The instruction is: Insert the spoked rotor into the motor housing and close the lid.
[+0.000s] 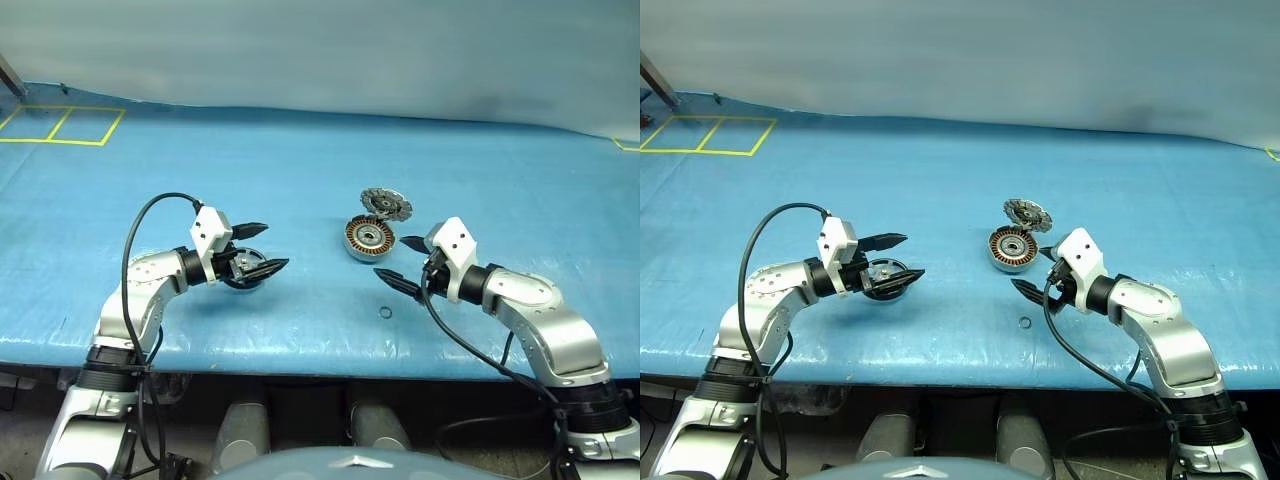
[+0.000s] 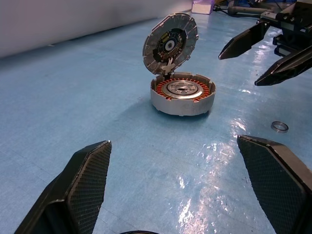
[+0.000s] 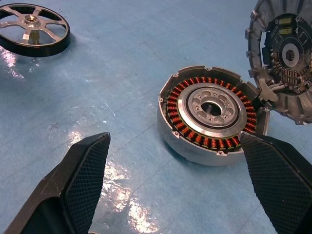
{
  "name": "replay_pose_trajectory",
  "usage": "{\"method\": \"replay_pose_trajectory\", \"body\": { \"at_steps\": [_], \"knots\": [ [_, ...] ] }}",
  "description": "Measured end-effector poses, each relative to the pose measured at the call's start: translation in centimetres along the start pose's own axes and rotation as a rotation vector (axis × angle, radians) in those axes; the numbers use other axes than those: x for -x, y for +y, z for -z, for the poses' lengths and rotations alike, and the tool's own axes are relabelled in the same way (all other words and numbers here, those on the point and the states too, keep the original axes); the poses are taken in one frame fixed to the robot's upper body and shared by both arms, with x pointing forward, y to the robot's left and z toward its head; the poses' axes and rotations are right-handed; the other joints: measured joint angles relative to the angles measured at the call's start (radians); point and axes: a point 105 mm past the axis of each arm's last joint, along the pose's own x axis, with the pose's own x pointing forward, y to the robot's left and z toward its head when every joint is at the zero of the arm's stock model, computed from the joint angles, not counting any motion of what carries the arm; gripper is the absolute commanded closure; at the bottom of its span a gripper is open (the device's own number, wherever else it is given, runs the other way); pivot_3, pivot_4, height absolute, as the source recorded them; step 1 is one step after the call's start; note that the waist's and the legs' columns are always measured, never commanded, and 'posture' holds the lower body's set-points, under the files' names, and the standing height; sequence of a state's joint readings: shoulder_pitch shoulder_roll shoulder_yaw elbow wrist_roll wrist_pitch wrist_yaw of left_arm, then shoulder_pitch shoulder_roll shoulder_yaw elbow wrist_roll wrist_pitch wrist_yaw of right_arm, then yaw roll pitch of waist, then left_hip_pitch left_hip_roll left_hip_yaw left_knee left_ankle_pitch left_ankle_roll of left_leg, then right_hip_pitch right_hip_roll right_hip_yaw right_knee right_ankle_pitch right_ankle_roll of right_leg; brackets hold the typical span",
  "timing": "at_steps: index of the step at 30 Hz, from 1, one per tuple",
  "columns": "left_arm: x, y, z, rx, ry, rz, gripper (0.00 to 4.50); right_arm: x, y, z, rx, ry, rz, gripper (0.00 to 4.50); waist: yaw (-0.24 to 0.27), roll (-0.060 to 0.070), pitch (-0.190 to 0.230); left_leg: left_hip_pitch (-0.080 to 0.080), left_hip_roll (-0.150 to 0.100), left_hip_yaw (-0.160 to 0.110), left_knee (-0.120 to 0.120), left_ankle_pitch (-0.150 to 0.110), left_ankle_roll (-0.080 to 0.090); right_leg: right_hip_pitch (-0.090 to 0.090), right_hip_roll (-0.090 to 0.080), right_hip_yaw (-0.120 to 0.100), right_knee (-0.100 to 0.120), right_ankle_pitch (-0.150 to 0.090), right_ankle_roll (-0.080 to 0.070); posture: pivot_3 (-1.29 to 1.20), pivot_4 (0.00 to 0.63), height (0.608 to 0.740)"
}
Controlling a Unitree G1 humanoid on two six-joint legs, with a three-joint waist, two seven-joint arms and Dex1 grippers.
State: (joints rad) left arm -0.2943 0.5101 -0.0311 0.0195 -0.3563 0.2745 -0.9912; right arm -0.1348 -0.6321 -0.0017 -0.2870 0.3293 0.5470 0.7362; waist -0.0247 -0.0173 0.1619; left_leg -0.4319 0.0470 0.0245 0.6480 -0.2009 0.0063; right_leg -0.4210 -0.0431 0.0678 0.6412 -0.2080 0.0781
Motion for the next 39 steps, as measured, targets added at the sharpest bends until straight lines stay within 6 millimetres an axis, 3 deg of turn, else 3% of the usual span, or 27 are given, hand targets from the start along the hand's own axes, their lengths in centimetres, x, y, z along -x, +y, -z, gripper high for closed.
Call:
{"method": "replay_pose_trajectory", "body": {
  "at_steps": [35,39],
  "knots": [
    [-0.9,-0.7,-0.2,-0.002,-0.024,0.054,0.0,-0.7,-0.4,0.0,0.056,0.031,-0.039,0.03,0.0,0.0,0.0,0.0,0.0,0.0,0.001,0.0,0.0,0.0,0.0,0.0,0.001,0.0,0.0,0.0,0.15,0.74],
    [-1.2,-1.0,-0.2,0.001,-0.029,0.068,0.0,-1.2,-0.5,-0.4,0.141,0.077,-0.077,0.03,-0.002,0.0,0.0,0.0,0.0,0.0,0.001,0.0,0.0,0.0,0.0,0.0,0.001,0.0,0.0,0.0,0.15,0.74]
  ]
}}
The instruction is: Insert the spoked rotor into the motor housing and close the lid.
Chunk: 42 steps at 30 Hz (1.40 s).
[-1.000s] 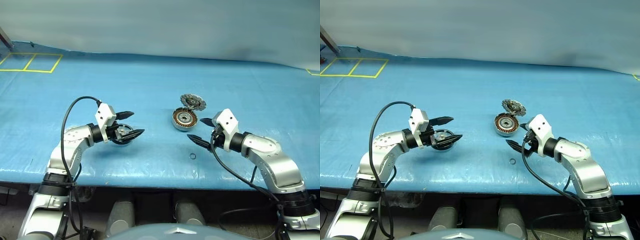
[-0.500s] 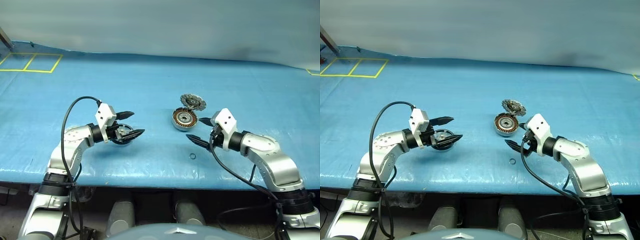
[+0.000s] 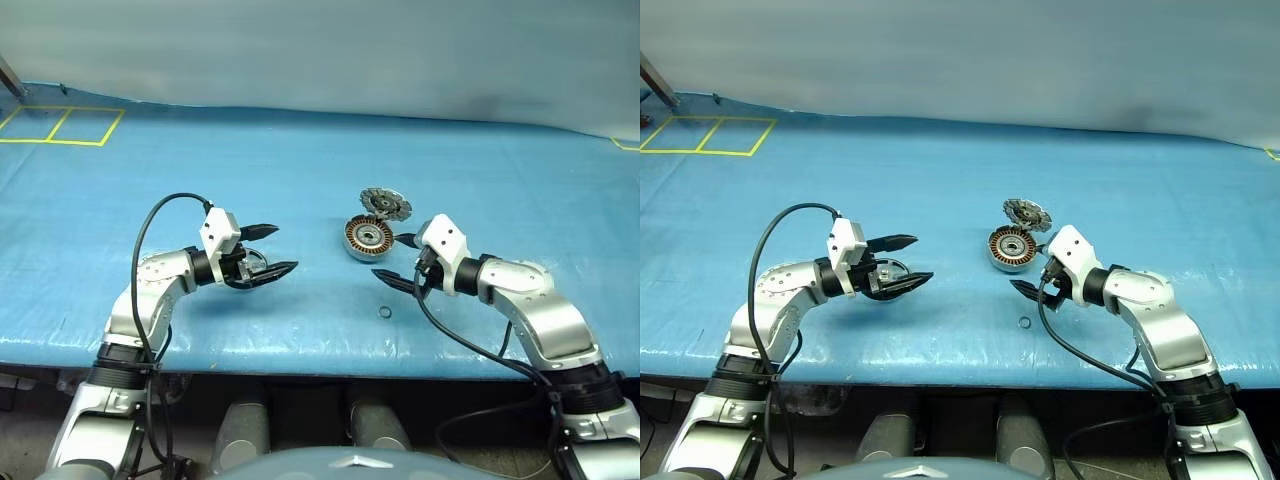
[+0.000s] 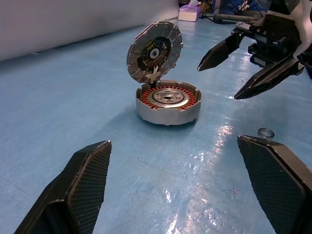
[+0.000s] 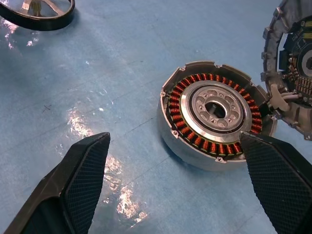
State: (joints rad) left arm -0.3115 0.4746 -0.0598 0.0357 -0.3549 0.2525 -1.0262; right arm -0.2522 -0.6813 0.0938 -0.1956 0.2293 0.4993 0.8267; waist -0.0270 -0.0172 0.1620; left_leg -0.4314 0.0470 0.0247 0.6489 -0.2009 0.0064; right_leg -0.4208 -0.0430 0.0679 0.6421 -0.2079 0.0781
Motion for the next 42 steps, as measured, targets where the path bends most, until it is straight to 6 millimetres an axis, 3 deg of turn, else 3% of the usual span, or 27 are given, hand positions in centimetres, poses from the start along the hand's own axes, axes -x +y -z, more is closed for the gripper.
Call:
{"method": "replay_pose_trajectory", "body": {
  "at_steps": [10,20,28,33,36,42],
  "knots": [
    [-0.7,-0.4,0.2,0.002,-0.005,0.017,0.0,-2.8,-1.0,-2.9,0.319,0.179,-0.219,0.03,-0.002,0.0,0.0,-0.001,0.0,0.0,0.0,0.0,0.0,-0.001,0.0,0.0,0.0,0.0,-0.001,0.0,0.15,0.74],
    [-0.4,-0.5,1.2,0.029,0.002,-0.023,0.0,-4.3,-2.5,-0.7,0.373,0.375,-0.32,0.03,0.003,0.0,0.0,-0.004,0.0,0.0,0.0,0.0,0.0,-0.004,0.0,0.0,0.001,0.003,-0.004,0.0,0.15,0.74],
    [-0.3,-0.5,1.4,0.033,0.004,-0.03,0.0,-5.2,-2.7,-0.6,0.381,0.397,-0.356,0.03,0.001,0.0,0.0,-0.003,0.0,0.0,0.0,0.0,0.0,-0.003,0.0,0.0,0.001,0.003,-0.004,0.0,0.15,0.74],
    [-0.3,-0.4,1.4,0.032,0.005,-0.042,0.0,-5.6,-2.7,-0.6,0.375,0.401,-0.37,1.25,0.001,0.0,0.0,-0.003,0.0,0.001,0.001,0.0,0.0,-0.003,0.0,0.0,0.001,0.003,-0.004,0.0,0.15,0.74],
    [0.1,-0.2,1.6,0.032,0.018,-0.058,0.0,-5.9,-2.7,-0.8,0.381,0.398,-0.363,1.25,0.0,0.0,0.0,-0.003,0.0,0.0,0.0,0.0,0.0,-0.003,0.0,0.0,0.001,0.003,-0.004,0.0,0.15,0.74],
    [1.3,0.6,1.7,0.025,0.028,-0.104,0.0,-5.7,-2.5,-0.9,0.384,0.381,-0.365,2.37,-0.004,-0.001,-0.001,-0.002,0.0,0.0,0.0,0.0,0.0,-0.002,0.0,0.0,0.001,0.003,-0.004,0.0,0.15,0.74]
  ]
}}
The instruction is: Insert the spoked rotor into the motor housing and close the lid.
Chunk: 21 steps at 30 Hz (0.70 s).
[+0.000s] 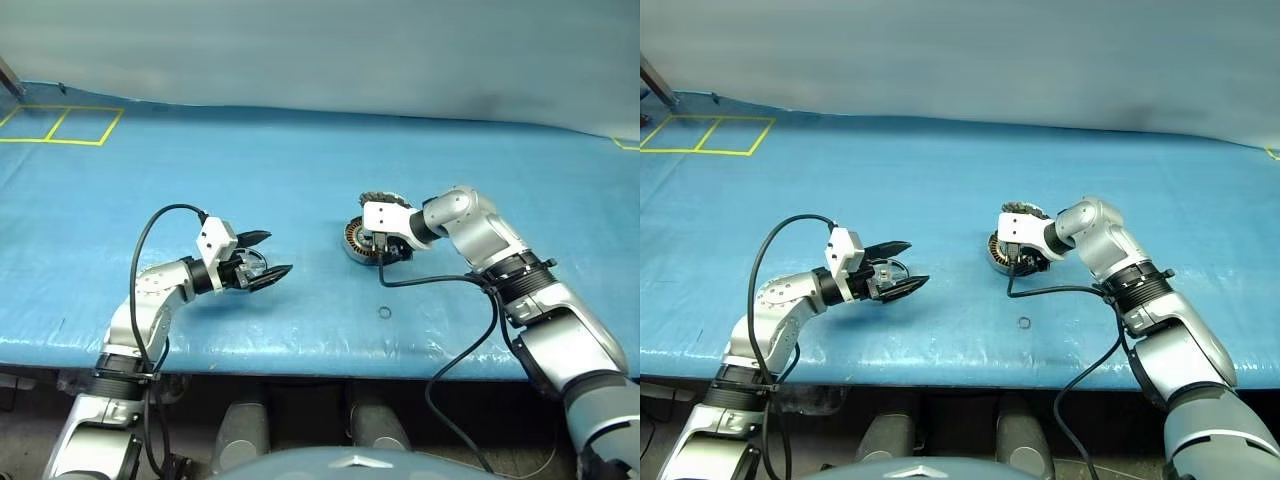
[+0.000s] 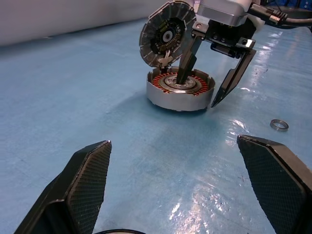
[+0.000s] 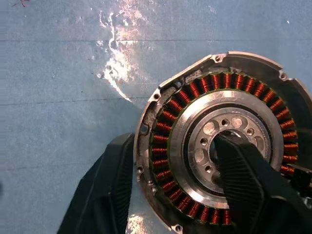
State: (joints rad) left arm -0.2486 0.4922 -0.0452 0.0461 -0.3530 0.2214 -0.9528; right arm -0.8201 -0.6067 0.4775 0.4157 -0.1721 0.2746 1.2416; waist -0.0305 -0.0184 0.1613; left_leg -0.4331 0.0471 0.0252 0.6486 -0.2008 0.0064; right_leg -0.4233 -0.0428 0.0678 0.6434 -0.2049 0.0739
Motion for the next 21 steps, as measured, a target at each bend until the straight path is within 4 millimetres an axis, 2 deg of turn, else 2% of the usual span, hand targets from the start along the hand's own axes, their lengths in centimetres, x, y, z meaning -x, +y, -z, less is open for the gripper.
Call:
{"method": "replay_pose_trajectory", "body": {
  "at_steps": [2,6,11,21],
  "knots": [
    [0.3,0.3,0.0,-0.004,0.003,-0.017,0.0,-0.2,0.3,-0.3,-0.008,-0.018,0.008,2.37,-0.006,0.0,0.0,0.001,0.0,0.001,0.0,0.0,0.0,0.0,0.0,0.0,0.0,-0.001,0.001,0.0,0.15,0.74],
    [1.2,0.9,0.1,-0.006,0.01,-0.057,0.0,-1.6,2.0,-2.9,-0.007,-0.126,-0.044,2.37,-0.021,0.0,0.0,0.002,0.003,0.0,0.0,0.0,0.0,0.0,0.002,0.0,0.002,-0.001,0.001,0.0,0.15,0.74],
    [1.2,0.9,0.1,-0.006,0.009,-0.062,0.0,-3.2,3.5,-6.2,0.023,-0.222,-0.095,2.37,-0.023,0.0,0.0,0.001,0.005,0.0,-0.001,0.0,0.0,-0.001,0.005,0.0,0.002,-0.001,0.001,0.0,0.15,0.74],
    [1.6,0.9,-0.1,-0.016,0.011,-0.079,0.0,-4.7,3.8,-7.8,0.033,-0.242,-0.094,2.37,-0.031,-0.001,0.0,0.003,0.007,0.001,0.0,0.0,-0.001,-0.001,0.007,0.0,0.002,-0.001,0.0,0.0,0.15,0.74]
  ]
}}
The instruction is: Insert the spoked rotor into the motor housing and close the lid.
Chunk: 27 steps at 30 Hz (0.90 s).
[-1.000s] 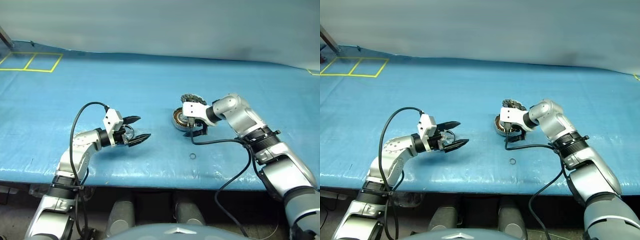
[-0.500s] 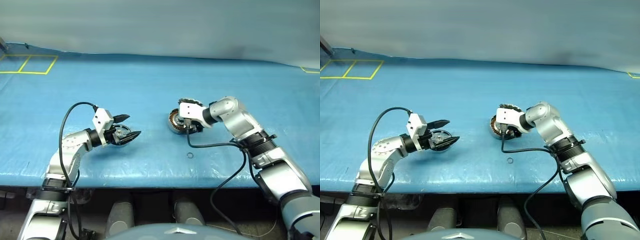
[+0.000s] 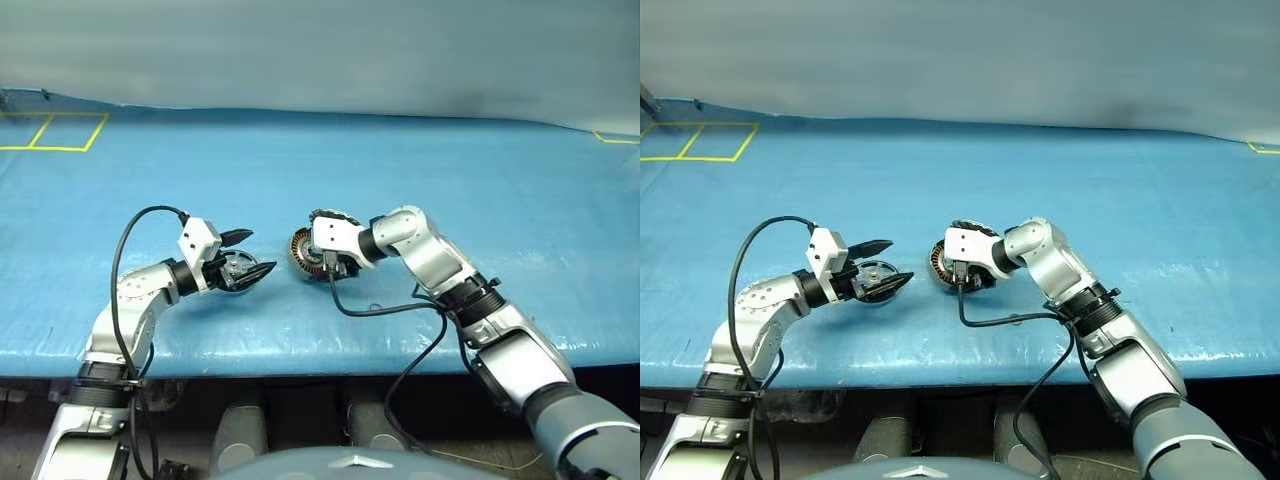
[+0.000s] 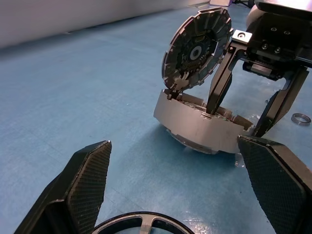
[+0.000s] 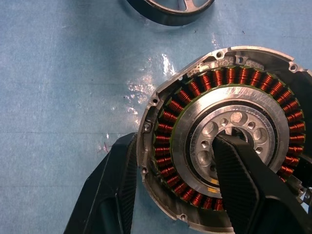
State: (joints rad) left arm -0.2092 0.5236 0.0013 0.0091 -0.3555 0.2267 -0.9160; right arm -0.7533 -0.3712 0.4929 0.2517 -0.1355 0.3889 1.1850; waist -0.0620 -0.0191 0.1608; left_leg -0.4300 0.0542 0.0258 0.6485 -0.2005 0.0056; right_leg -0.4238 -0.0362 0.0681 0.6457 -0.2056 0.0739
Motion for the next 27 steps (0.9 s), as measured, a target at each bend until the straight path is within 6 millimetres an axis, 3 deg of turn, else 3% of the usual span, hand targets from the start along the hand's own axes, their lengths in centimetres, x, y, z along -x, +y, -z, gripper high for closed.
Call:
{"method": "replay_pose_trajectory", "body": {
  "at_steps": [3,4,9,15,21,27],
  "knots": [
    [0.1,0.0,-0.1,-0.003,-0.003,-0.003,0.0,-0.2,0.0,-0.1,-0.011,-0.003,0.0,2.37,-0.002,0.0,0.0,0.001,0.002,0.0,0.0,0.0,0.0,0.0,0.002,0.0,0.0,0.001,-0.002,0.0,0.15,0.74],
    [0.1,0.1,-0.1,-0.003,-0.004,-0.004,0.0,-0.3,0.0,-0.1,-0.013,-0.003,-0.001,1.74,-0.002,0.0,0.0,0.001,0.003,0.0,0.0,0.0,-0.001,0.0,0.003,0.0,0.0,0.001,-0.002,0.0,0.15,0.74],
    [0.1,0.1,-0.1,-0.004,-0.004,-0.007,0.0,-1.2,0.7,-0.6,-0.015,-0.023,-0.021,0.21,0.002,0.0,0.0,0.0,0.006,0.0,0.0,0.0,-0.001,-0.001,0.006,0.0,0.0,0.001,-0.004,0.0,0.15,0.74],
    [0.1,0.1,-0.2,-0.003,-0.006,-0.008,0.0,-0.9,1.0,-1.0,-0.067,-0.087,0.019,0.21,0.013,0.0,0.0,-0.002,0.006,0.0,-0.001,0.0,-0.001,-0.003,0.007,0.0,0.0,0.001,-0.004,0.0,0.15,0.74],
    [-0.3,-0.2,-0.2,0.0,-0.012,0.01,0.0,1.4,0.3,-3.6,-0.058,-0.202,0.12,0.21,0.018,0.0,0.0,-0.002,0.007,0.0,-0.001,0.0,-0.001,-0.003,0.008,0.0,0.0,0.0,-0.005,0.0,0.15,0.74],
    [-0.6,-0.7,-0.2,0.003,-0.006,0.046,0.0,3.0,1.2,-1.7,-0.139,-0.218,0.208,0.21,0.032,0.0,0.0,-0.003,0.007,0.0,-0.001,0.0,-0.002,-0.004,0.007,0.001,-0.001,0.0,-0.006,0.0,0.15,0.74]
  ]
}}
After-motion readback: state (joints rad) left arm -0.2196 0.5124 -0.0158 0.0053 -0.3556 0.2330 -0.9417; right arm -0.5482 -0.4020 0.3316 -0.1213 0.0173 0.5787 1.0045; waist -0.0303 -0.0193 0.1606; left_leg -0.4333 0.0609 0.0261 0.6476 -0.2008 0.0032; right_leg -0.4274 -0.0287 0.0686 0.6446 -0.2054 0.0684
